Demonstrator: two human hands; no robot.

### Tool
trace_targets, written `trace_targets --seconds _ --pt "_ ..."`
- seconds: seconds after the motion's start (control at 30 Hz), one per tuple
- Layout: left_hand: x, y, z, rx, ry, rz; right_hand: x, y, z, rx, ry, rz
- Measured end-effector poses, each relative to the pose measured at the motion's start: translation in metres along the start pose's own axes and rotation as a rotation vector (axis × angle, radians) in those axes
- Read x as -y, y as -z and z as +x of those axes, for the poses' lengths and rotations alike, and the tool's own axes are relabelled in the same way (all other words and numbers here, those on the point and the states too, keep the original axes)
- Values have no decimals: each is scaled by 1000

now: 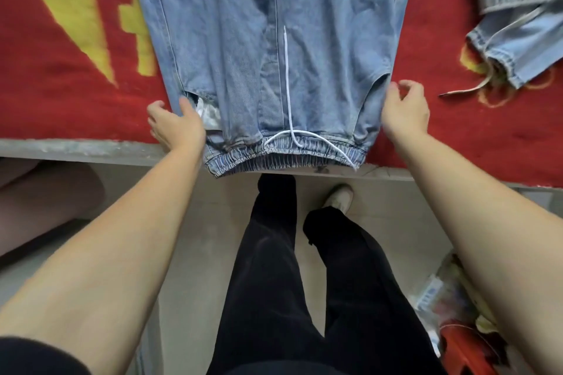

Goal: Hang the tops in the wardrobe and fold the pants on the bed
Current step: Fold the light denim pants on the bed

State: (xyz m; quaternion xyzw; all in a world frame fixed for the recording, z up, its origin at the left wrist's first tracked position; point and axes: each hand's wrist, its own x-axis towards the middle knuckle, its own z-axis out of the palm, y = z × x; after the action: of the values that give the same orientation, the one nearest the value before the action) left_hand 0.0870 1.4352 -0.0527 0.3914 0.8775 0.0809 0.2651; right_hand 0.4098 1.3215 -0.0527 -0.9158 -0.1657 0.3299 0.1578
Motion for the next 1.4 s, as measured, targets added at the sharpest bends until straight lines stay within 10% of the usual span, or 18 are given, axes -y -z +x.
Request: trace_targets --seconds 0.47,0.7,1.0,1.2,1.4 --pt "-26 18 0 58 19 201 21 13 16 13 -181 -37" --pt "-57 -13 -68 243 -569 53 42 12 35 -97 -133 135" --pt "-76 -114 -165 522 -853 106 47 -1 101 -151 111 245" --pt "-76 -143 -186 481 -884 484 38 1 112 -106 242 251" --pt "-82 -115 -168 735 -710 255 56 12 105 2 326 255"
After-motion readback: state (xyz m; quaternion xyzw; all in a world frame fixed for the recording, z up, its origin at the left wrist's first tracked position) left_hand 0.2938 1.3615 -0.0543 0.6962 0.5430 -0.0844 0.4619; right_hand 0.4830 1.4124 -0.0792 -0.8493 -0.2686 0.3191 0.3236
